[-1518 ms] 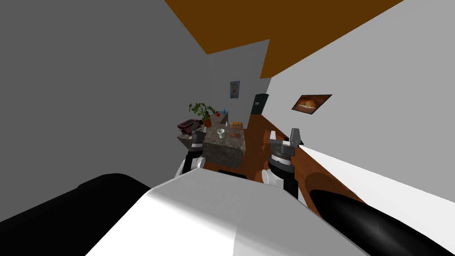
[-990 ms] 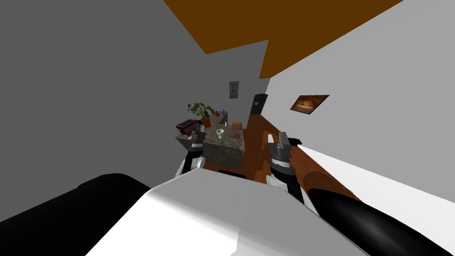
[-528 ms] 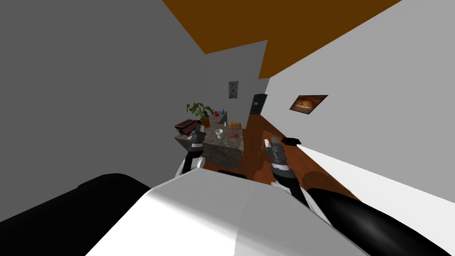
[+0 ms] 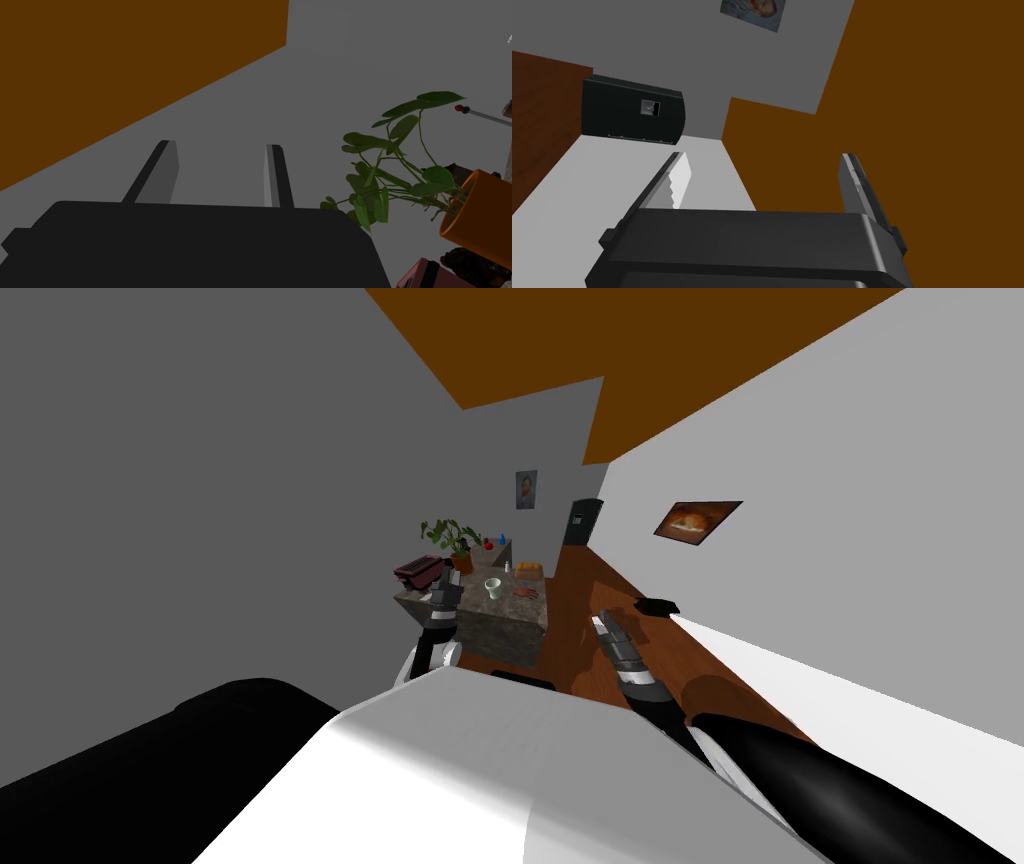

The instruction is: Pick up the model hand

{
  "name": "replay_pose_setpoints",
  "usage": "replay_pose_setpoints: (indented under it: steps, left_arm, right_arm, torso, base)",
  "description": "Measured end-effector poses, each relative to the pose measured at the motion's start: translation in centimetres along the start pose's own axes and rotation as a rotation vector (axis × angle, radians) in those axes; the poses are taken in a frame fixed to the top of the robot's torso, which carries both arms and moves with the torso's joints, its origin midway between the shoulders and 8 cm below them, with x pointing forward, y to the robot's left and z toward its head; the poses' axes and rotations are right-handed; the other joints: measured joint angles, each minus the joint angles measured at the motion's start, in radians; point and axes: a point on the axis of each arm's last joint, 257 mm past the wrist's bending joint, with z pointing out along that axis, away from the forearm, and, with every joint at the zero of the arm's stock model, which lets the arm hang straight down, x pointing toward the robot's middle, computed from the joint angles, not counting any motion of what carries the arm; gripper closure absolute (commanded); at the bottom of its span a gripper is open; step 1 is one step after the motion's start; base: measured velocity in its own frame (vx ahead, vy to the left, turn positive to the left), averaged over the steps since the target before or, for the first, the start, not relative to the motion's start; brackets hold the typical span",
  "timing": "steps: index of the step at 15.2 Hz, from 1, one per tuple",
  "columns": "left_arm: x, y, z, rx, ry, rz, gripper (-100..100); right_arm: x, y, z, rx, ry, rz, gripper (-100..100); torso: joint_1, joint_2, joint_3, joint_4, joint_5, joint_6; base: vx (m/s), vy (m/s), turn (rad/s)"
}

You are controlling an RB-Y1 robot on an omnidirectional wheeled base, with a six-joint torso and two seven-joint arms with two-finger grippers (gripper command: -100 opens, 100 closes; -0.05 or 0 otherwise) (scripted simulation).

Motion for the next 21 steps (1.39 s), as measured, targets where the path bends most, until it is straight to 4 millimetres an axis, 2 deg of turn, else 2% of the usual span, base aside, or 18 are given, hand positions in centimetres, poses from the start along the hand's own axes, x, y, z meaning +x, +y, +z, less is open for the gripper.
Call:
replay_pose_setpoints:
  steps: [4, 9, 13, 17, 19, 21]
  left_arm:
    - [0.0, 0.0, 0.0, 0.000, 0.000, 0.000, 0]
    - [0.0, 0.0, 0.0, 0.000, 0.000, 0.000, 0]
    - [0.0, 0.0, 0.0, 0.000, 0.000, 0.000, 0]
    - [0.0, 0.0, 0.0, 0.000, 0.000, 0.000, 0]
    - [0.0, 0.0, 0.0, 0.000, 0.000, 0.000, 0]
    - [0.0, 0.0, 0.0, 0.000, 0.000, 0.000, 0]
  right_arm:
    - [0.5, -2.7, -1.5, 0.081, 0.072, -0.037, -100]
    - [0.9, -7.1, -4.6, 0.208, 0.174, -0.092, -100]
    - [0.9, -9.8, -7.0, 0.296, 0.247, -0.135, -100]
    - [0.3, -12.7, -10.2, 0.397, 0.332, -0.186, -100]
    - [0.2, -14.7, -12.6, 0.463, 0.382, -0.216, -100]
    - [-0.1, -15.8, -14.3, 0.508, 0.425, -0.245, -100]
  torso:
    - [0.001, 0.000, 0.000, 0.000, 0.000, 0.000]
    - [0.002, 0.000, 0.000, 0.000, 0.000, 0.000]
    - [0.002, 0.000, 0.000, 0.000, 0.001, 0.000]
    - [0.003, -0.001, -0.001, 0.000, 0.001, -0.001]
    - [0.004, -0.002, -0.001, 0.000, 0.001, -0.001]
    - [0.004, -0.001, -0.001, 0.000, 0.001, 0.000]
  base:
    - [-0.002, -0.001, 0.049]
    - [-0.002, 0.008, 0.065]
    - [0.001, 0.020, 0.098]
    - [0.006, 0.033, 0.134]
    - [0.014, 0.055, 0.218]
    - [0.008, 0.028, 0.006]
